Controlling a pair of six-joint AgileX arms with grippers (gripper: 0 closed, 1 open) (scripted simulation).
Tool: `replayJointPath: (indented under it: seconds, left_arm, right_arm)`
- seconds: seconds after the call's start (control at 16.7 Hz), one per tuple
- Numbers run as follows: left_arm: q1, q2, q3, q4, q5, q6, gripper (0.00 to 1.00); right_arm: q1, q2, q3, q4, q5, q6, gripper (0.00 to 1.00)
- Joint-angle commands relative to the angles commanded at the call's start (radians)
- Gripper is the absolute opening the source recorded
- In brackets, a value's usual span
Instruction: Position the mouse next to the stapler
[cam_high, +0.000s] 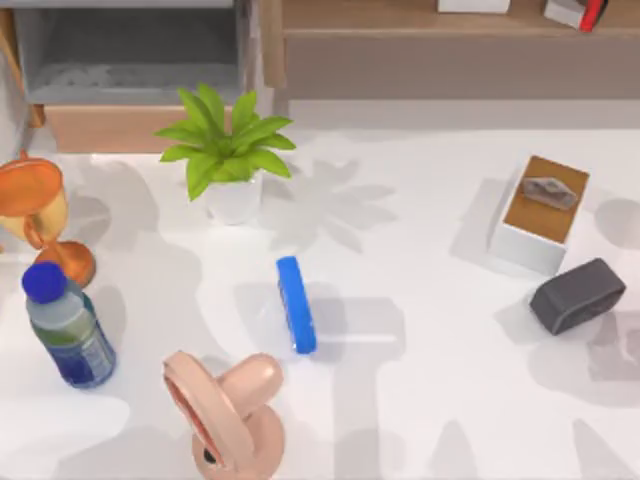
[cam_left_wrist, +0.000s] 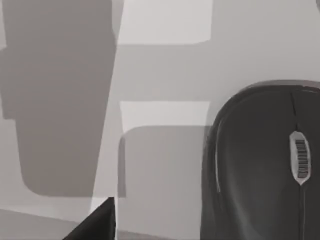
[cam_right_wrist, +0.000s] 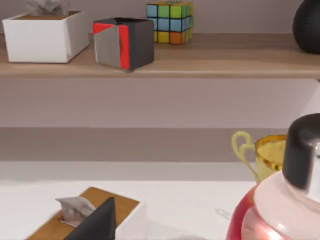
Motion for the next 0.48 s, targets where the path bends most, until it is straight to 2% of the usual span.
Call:
replayJointPath:
  seconds: [0.12,0.48]
  left_arm:
    - [0.000,0.000,0.000,0.000,0.000,0.000,1.00]
    - [0.000,0.000,0.000,0.000,0.000,0.000,0.55]
  right_arm:
    - [0.000,0.000,0.000,0.000,0.000,0.000,1.00]
    - [0.000,0.000,0.000,0.000,0.000,0.000,1.00]
